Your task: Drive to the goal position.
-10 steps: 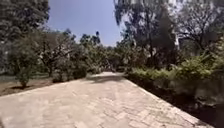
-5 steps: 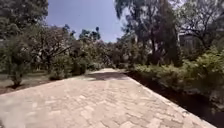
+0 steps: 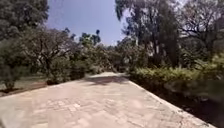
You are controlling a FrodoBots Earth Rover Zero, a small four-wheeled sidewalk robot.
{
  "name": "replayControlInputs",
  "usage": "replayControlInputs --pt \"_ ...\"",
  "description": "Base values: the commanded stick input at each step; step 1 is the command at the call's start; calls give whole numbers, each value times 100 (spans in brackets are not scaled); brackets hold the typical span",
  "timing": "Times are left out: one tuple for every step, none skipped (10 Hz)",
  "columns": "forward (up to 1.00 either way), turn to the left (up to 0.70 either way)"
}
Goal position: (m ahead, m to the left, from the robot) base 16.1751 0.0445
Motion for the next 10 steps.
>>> replayControlInputs --pt "70 0" --pt "70 0" --pt "70 0" --pt "70 0" --pt "70 0" --pt "70 0" --pt "70 0" --pt "70 0" --pt "70 0" --pt "70 0"
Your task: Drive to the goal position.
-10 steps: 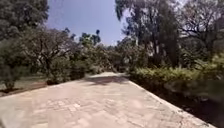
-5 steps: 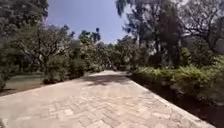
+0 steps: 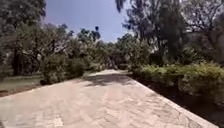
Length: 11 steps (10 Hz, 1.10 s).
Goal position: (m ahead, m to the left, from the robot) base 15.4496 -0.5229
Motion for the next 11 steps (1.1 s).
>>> replayControlInputs --pt "70 0" --pt "70 0" --pt "70 0" --pt "70 0" --pt "70 0" --pt "70 0" --pt "70 0" --pt "70 0" --pt "70 0" --pt "70 0" --pt "70 0"
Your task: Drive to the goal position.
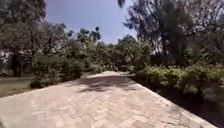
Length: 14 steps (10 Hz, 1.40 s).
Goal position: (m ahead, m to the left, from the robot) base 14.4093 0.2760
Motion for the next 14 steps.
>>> replayControlInputs --pt "70 0" --pt "70 0" --pt "70 0" --pt "70 0" --pt "70 0" --pt "70 0" --pt "70 0" --pt "70 0" --pt "70 0" --pt "70 0" --pt "70 0" --pt "70 0" --pt "70 0" --pt "70 0"
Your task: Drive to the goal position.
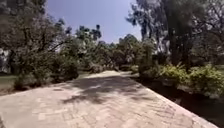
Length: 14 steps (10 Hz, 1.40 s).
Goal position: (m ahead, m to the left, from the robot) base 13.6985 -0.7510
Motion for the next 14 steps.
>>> replayControlInputs --pt "70 0" --pt "70 0" --pt "70 0" --pt "70 0" --pt "70 0" --pt "70 0" --pt "70 0" --pt "70 0" --pt "70 0" --pt "70 0" --pt "70 0" --pt "70 0" --pt "70 0" --pt "70 0"
